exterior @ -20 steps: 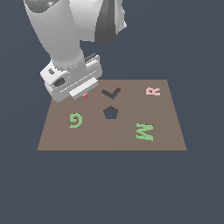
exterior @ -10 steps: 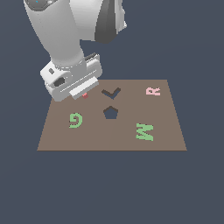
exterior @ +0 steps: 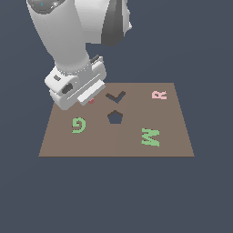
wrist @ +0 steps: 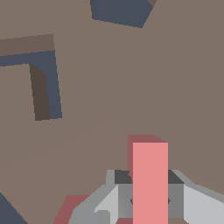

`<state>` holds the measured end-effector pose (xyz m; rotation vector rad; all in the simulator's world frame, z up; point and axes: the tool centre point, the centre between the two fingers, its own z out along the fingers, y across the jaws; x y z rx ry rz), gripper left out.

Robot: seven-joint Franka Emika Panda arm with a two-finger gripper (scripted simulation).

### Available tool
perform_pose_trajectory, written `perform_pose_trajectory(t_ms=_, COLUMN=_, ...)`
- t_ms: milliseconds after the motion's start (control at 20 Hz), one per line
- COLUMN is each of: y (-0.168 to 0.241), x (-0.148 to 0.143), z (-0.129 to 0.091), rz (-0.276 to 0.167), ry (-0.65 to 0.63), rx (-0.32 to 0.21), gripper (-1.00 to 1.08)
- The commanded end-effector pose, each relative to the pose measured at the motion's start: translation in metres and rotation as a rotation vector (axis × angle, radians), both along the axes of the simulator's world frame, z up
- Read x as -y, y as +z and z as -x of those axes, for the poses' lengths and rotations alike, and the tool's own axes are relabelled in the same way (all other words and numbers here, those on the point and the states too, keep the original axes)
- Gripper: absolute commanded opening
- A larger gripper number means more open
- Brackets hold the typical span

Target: Insert a designated object into the corresponding slot on a board.

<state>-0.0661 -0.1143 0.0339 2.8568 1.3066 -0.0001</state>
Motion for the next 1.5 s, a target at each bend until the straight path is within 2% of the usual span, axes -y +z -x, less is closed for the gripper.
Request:
perform_pose_trajectory(t_ms=0, y=0.000, x=-0.004, z=-0.004, rz=0.000, ry=0.063, rx=0.001, gripper=-1.00)
perform_pose_trajectory(t_ms=400, y=0.002, x=-0.025, z=-0.018, rz=0.000, ry=0.351, rx=0.001, gripper=-1.00)
perform_pose_trajectory(t_ms=800, y=0.004, x=-0.058, z=-0.026, rz=0.000, ry=0.752, rx=0.002, gripper=-1.00)
perform_pose_trajectory(t_ms=1150, y=0.005, x=-0.089, z=-0.021, rz=0.000, ry=1.111, rx=0.002, gripper=-1.00)
perform_pose_trajectory(t_ms=1450, y=0.006, x=-0.109, z=-0.011, rz=0.000, ry=1.357, rx=0.002, gripper=-1.00)
